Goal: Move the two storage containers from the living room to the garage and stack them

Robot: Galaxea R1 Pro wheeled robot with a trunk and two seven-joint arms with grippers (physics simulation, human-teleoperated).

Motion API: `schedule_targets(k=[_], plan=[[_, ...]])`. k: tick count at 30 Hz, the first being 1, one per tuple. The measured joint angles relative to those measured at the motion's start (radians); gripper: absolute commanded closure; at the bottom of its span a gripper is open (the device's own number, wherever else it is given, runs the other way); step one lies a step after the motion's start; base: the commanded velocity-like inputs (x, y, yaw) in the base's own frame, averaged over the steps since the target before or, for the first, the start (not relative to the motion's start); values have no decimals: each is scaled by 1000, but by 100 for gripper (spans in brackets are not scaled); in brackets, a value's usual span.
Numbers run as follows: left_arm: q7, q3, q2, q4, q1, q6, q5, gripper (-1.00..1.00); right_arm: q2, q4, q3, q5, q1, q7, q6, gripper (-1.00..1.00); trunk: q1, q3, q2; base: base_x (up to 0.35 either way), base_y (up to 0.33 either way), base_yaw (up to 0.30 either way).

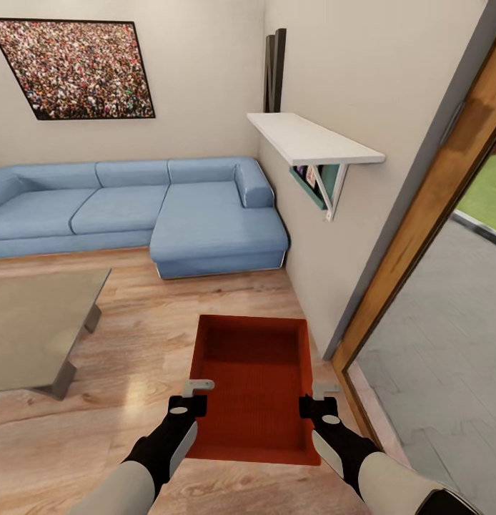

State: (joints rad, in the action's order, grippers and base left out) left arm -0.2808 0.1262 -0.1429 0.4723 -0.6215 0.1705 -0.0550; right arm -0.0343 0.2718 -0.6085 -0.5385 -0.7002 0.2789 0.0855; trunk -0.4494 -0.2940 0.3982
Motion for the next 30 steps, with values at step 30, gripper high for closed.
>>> schedule_targets(k=[30], plan=[[0, 0, 0, 0, 0, 1, 0, 100, 0, -2, 1, 0, 0, -1, 0, 100, 0, 24, 0, 0, 0, 0]])
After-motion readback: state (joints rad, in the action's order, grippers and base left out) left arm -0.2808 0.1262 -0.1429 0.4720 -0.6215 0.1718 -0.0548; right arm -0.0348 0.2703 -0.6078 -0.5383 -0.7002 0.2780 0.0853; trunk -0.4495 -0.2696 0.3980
